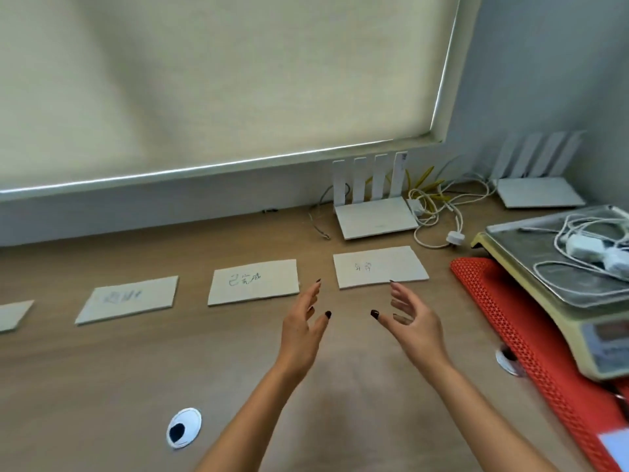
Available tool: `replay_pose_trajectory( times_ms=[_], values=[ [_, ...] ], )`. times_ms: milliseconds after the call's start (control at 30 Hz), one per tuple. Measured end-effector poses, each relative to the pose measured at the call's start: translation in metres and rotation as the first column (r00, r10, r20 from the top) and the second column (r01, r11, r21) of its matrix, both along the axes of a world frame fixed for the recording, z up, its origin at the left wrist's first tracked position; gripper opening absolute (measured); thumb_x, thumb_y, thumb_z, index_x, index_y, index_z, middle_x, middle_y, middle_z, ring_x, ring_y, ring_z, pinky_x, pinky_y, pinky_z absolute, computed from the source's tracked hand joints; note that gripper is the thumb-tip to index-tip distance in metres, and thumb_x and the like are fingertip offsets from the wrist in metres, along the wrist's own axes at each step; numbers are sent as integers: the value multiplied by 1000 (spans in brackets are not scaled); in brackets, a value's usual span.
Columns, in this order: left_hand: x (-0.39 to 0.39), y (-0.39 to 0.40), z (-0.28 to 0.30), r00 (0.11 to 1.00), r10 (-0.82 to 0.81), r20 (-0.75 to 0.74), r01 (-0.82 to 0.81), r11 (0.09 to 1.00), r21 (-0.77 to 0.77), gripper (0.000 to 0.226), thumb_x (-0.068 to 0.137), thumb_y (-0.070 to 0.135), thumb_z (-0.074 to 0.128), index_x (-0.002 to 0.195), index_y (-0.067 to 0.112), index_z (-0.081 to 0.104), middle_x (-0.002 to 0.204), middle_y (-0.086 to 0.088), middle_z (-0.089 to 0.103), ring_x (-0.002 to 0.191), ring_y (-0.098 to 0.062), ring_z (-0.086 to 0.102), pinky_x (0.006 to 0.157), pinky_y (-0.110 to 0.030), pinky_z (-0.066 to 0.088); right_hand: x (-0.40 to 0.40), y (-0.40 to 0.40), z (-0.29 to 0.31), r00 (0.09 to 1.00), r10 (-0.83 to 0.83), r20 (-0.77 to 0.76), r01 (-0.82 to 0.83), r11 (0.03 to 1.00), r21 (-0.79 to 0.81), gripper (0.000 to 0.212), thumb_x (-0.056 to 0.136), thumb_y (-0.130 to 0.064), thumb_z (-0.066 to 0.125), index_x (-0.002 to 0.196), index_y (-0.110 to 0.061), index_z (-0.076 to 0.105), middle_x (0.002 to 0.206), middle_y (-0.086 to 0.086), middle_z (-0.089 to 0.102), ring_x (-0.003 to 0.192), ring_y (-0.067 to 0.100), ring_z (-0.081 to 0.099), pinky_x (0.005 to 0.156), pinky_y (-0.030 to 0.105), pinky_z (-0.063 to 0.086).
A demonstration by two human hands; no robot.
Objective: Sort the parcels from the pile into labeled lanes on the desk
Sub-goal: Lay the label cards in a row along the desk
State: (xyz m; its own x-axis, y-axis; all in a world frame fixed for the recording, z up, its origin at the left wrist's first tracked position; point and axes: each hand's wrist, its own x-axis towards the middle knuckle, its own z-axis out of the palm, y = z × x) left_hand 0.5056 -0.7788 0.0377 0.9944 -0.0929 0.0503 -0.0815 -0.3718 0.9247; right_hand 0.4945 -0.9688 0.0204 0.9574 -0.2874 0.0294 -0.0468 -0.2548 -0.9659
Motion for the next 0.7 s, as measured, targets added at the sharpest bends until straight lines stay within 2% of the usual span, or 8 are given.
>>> replay_pose_trajectory(
  times_ms=[133, 300, 433, 533, 700],
  values=[
    [-58, 28, 46, 997, -17, 70, 18, 1000, -8, 56, 91, 6, 54, 134, 36, 34, 132, 13, 43, 123, -1, 42, 102, -19, 34, -51, 32, 44, 994, 91, 53, -92, 996, 11, 71, 72, -20, 80, 135, -25, 47, 123, -3, 55, 114, 11, 53, 92, 24, 45],
    [-128, 72, 97, 993, 11, 119, -3, 998, -67, 62, 87, 4, 60, 139, 26, 36, 132, 10, 47, 122, -2, 45, 95, -6, 37, -119, 76, 89, 984, 154, 86, -155, 988, 6, 77, 72, -21, 80, 138, -25, 41, 126, -1, 54, 116, 12, 53, 93, 25, 45],
    [-182, 114, 120, 988, 51, 147, -31, 990, -139, 62, 83, 1, 65, 130, 34, 42, 128, 9, 53, 123, -5, 48, 96, -10, 39, -168, 121, 116, 978, 184, 100, -181, 983, -37, 79, 72, -23, 80, 139, -29, 39, 126, -3, 55, 110, 10, 56, 84, 19, 49],
    [-221, 152, 128, 986, 68, 152, -43, 986, -163, 63, 81, 4, 68, 126, 41, 41, 127, 10, 53, 122, -5, 48, 93, -9, 39, -199, 159, 136, 970, 215, 116, -206, 975, -80, 80, 73, -24, 80, 140, -29, 37, 127, -4, 54, 109, 8, 56, 82, 16, 49],
    [-281, 226, 140, 984, 110, 141, -78, 973, -218, 66, 82, 6, 68, 135, 32, 39, 134, -1, 50, 123, -12, 48, 100, -22, 38, -261, 233, 155, 953, 257, 160, -239, 963, -121, 82, 70, -26, 81, 139, -30, 38, 127, -8, 54, 108, 3, 56, 80, 14, 49]
  ],
)
